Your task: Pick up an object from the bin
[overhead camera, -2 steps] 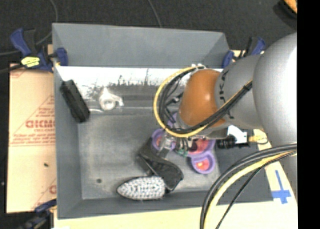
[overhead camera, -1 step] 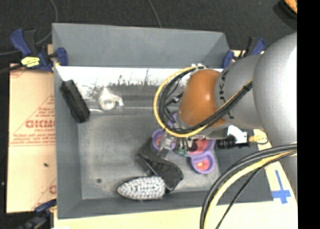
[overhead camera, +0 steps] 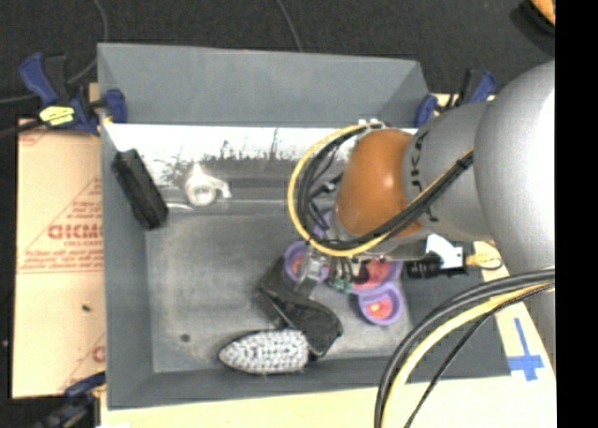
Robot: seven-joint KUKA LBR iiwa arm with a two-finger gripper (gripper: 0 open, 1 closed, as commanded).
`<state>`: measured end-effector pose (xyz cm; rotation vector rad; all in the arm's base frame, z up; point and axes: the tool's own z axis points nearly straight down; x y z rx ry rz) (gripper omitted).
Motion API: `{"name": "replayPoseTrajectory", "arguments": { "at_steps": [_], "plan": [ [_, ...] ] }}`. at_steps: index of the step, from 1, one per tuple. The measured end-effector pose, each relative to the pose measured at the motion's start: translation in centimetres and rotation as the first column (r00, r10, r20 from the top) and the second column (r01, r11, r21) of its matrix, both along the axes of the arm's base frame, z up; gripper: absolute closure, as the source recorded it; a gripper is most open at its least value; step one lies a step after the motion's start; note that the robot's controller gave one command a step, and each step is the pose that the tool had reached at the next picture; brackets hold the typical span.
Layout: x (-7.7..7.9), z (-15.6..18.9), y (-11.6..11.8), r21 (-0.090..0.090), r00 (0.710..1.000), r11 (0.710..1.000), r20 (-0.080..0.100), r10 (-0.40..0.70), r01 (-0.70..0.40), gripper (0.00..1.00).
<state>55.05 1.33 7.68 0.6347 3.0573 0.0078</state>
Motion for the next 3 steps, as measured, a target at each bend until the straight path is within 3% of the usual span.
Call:
{"name": "replayPoseTrajectory", "arguments": {
  "at_steps": [1,3],
  "plan": [
    [-0.3,1.3,0.0,0.0,1.0,1.0,-0.009,0.001,-0.001,1.0],
    [-0.3,3.6,0.0,0.001,1.0,1.0,-0.01,0.003,-0.003,1.0]
  ]
}}
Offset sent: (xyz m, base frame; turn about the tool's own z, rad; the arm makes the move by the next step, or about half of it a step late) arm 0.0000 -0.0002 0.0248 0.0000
